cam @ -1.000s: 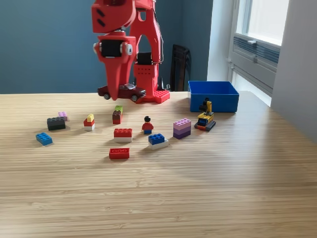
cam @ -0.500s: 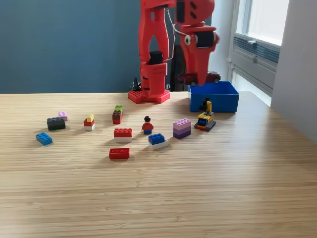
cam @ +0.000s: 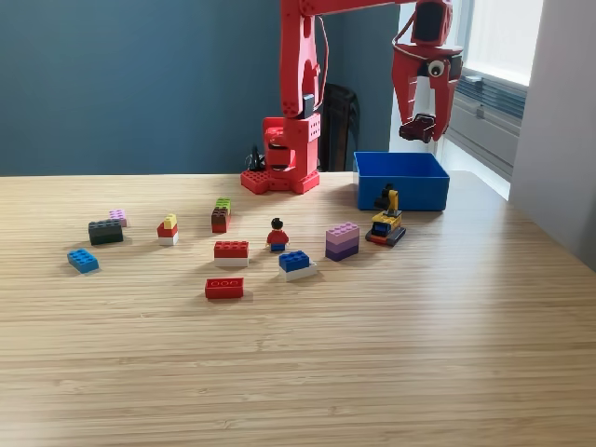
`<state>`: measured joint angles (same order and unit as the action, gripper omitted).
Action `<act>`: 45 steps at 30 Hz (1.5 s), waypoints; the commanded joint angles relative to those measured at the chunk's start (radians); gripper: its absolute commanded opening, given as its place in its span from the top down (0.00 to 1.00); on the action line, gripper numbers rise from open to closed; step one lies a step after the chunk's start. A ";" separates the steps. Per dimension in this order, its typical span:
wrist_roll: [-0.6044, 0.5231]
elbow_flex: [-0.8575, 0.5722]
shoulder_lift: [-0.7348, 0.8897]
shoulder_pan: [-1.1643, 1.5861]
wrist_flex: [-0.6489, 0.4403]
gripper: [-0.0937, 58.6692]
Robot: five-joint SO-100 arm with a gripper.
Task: Grasp a lego block and put it in the bin.
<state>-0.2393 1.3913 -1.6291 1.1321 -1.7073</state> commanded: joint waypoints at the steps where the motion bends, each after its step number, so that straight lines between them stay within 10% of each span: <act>1: 0.028 0.012 -0.104 0.084 -0.017 1.00; 5: 0.061 0.032 -0.103 0.109 -0.015 0.96; 9: 0.091 0.049 -0.103 0.110 -0.014 0.63; 19: 0.141 0.066 -0.101 0.132 -0.005 0.54; 28: 0.097 -0.035 -0.101 0.051 0.012 0.60; 39: -0.014 -0.178 -0.101 -0.413 0.040 1.00; 45: 0.040 -0.178 -0.101 -0.687 0.040 1.00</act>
<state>-0.2224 1.2717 -1.6521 0.5906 -1.6782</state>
